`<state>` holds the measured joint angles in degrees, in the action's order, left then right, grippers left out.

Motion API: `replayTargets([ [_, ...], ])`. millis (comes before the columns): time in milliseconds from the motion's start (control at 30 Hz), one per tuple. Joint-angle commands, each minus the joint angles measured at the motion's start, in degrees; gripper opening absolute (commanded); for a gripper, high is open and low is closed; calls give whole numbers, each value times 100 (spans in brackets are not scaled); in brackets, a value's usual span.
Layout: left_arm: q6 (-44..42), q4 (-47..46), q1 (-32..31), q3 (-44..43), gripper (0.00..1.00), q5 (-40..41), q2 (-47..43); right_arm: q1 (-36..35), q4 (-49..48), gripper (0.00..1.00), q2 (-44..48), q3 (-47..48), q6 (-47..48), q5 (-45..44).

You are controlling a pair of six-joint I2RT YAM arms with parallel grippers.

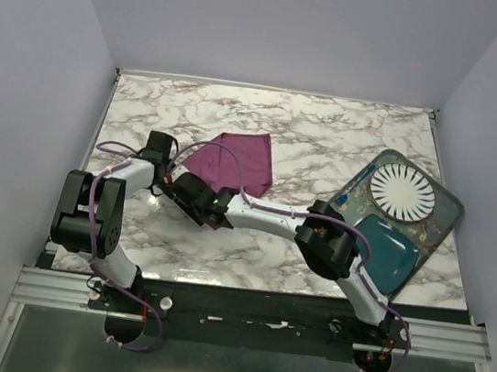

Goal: Fold the napkin, place the utensils inside, and roll it up
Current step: Roll the napkin with the utensil

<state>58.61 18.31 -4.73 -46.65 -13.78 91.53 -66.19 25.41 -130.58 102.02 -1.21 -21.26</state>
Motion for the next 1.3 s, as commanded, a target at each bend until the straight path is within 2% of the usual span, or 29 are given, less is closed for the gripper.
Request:
replayTargets([
  [0, 63, 156, -1, -2, 0, -2, -30, 1, -263, 49, -310, -235, 77, -985],
  [133, 10, 165, 34, -2, 0, -54, -12, 1, -300, 37, -354, -252, 297, -1012],
  [167, -7, 182, 69, -10, 0, -55, -29, 1, -300, 28, -380, -253, 306, -1012],
  [367, -148, 226, 86, -28, 0, 7, -73, 1, -265, 0, -301, -235, 446, -617],
  [500, -271, 209, 86, -72, 0, -28, -30, 54, 50, 1, -222, -69, 386, 15],
  [767, -965, 156, 86, -309, 0, -37, -29, 677, 596, 1, -37, 362, -423, 2369],
  [867, -1088, 24, 95, -283, 16, -72, -161, 924, 825, 1, -151, 564, -617, 3143],
  [900, -1123, -11, 87, -292, 30, -37, -214, 976, 886, 0, -186, 626, -678, 3302],
  [1000, -1273, 67, 95, -283, 45, 120, -425, 1240, 869, 1, -266, 644, -915, 3987],
  [1267, -1458, 305, 95, -204, 50, -72, -794, 1706, 861, 1, -626, 846, -1285, 5401],
])
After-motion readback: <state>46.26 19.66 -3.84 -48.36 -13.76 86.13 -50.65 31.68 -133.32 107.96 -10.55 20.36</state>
